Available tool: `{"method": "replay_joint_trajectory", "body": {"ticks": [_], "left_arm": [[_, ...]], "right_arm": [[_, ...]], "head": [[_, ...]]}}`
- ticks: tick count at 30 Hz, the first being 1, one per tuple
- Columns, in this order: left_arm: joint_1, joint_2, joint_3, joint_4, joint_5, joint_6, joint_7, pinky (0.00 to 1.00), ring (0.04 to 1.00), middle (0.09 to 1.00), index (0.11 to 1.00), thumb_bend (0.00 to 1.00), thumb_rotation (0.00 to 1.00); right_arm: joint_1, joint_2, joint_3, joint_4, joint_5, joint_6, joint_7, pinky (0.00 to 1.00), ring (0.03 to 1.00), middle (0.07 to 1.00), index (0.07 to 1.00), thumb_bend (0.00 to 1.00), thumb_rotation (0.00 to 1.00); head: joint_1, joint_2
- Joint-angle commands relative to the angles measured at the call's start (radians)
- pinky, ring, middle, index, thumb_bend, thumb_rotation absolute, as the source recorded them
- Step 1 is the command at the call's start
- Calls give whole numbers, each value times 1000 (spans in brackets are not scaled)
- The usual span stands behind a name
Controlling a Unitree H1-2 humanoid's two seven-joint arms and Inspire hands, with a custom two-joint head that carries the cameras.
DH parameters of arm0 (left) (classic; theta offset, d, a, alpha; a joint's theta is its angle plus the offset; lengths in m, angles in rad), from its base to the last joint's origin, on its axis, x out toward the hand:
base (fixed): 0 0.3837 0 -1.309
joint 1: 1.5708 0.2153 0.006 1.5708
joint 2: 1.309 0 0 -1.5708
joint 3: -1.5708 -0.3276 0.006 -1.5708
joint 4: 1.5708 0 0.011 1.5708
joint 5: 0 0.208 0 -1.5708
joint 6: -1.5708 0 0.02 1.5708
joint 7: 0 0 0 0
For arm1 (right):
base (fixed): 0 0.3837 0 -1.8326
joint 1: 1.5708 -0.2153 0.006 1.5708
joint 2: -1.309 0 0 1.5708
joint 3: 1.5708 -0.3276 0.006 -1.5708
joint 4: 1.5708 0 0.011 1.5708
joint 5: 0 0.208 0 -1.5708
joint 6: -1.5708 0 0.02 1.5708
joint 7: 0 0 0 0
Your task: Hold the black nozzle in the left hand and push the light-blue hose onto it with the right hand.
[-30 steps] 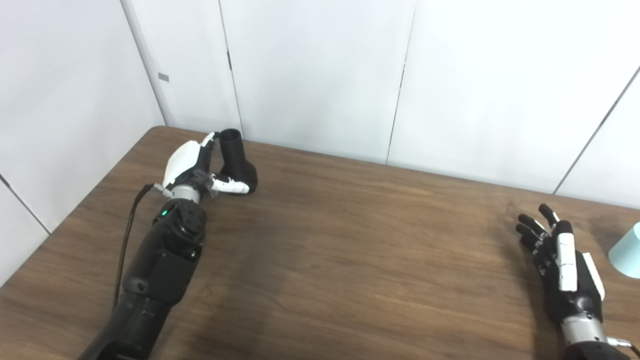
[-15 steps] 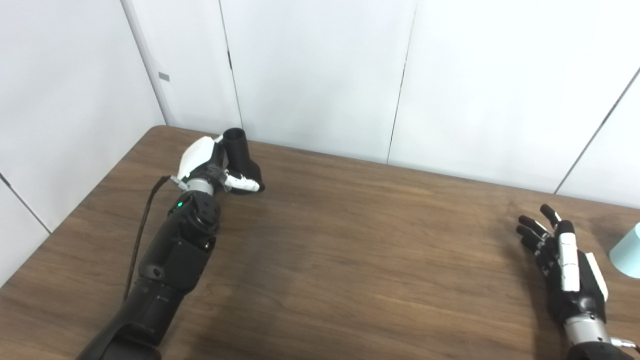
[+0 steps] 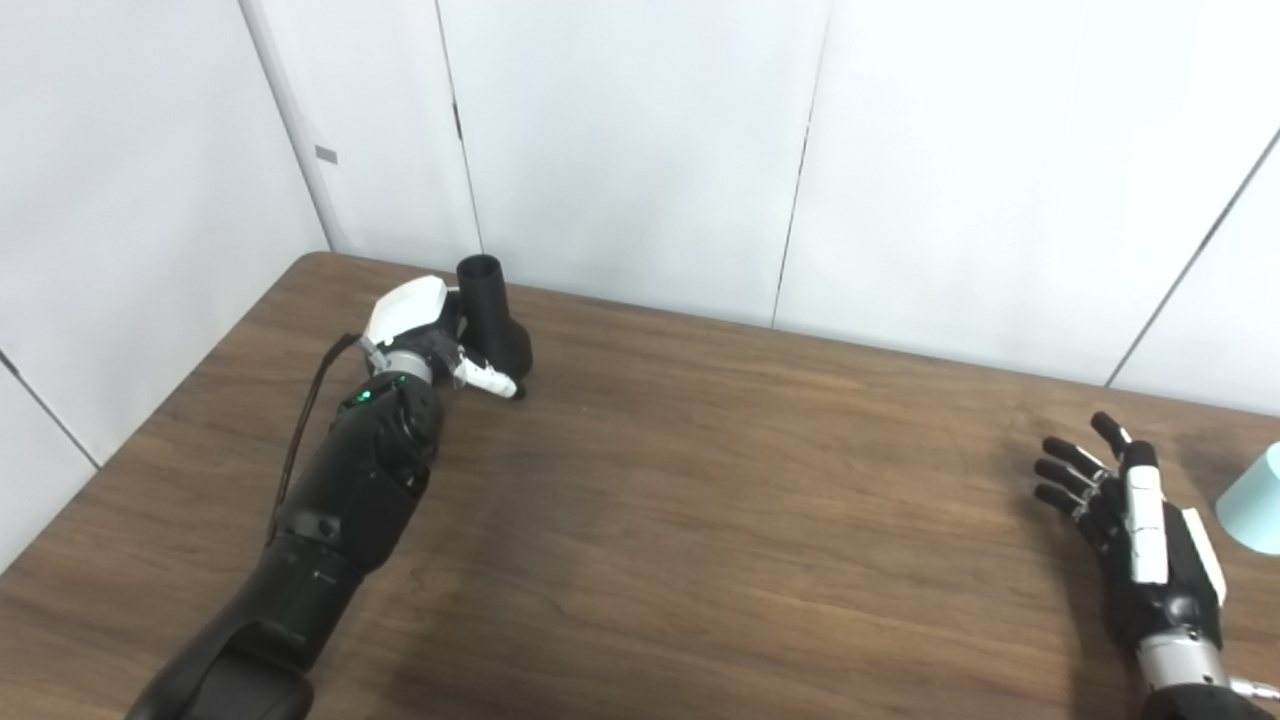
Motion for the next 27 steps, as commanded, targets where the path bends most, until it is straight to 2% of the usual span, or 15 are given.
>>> {"method": "replay_joint_trajectory", "body": {"ticks": [1,6,9,10,11,13,16,20,23,27], "left_arm": [[-30,31,6,0,19,8,-12,591,761,790,701,945,127],[-24,14,43,-4,-34,6,5,567,742,779,660,891,46],[-17,3,64,-8,-69,3,50,471,587,649,598,859,4],[-13,-1,66,-14,-71,1,69,454,566,618,533,659,28],[-11,-3,67,-17,-74,0,82,445,552,596,510,590,34],[-6,-9,70,-22,-81,-4,119,461,567,591,489,529,38],[-2,-14,68,-28,-89,-3,147,474,586,604,485,518,38],[3,-18,70,-33,-102,-13,175,456,562,588,484,517,38],[9,-22,69,-35,-115,-30,203,429,513,551,467,514,3],[21,-22,56,-62,-118,-22,211,418,501,545,466,514,0]], "right_arm": [[7,-5,6,-17,-4,8,10,693,778,783,920,433,1000],[7,-9,6,-10,-1,-1,15,691,774,786,913,437,1000],[7,-9,5,-9,-1,-3,15,688,772,783,907,437,1000],[7,-9,4,-9,1,-3,15,680,768,779,903,431,1000],[7,-9,3,-9,2,-3,15,679,766,777,901,433,1000],[7,-9,3,-9,2,-3,15,674,760,774,896,435,1000],[7,-6,-1,-15,10,11,14,676,759,771,890,440,1000],[7,-4,-3,-21,12,20,9,660,751,763,884,437,1000],[7,-2,-5,-26,17,29,9,660,747,759,884,435,1000],[6,1,-6,-27,23,36,9,656,742,757,878,448,1000]], "head": [[1,1],[2,4],[3,6],[3,6],[3,6],[3,8],[2,10],[2,12],[0,13],[-10,16]]}}
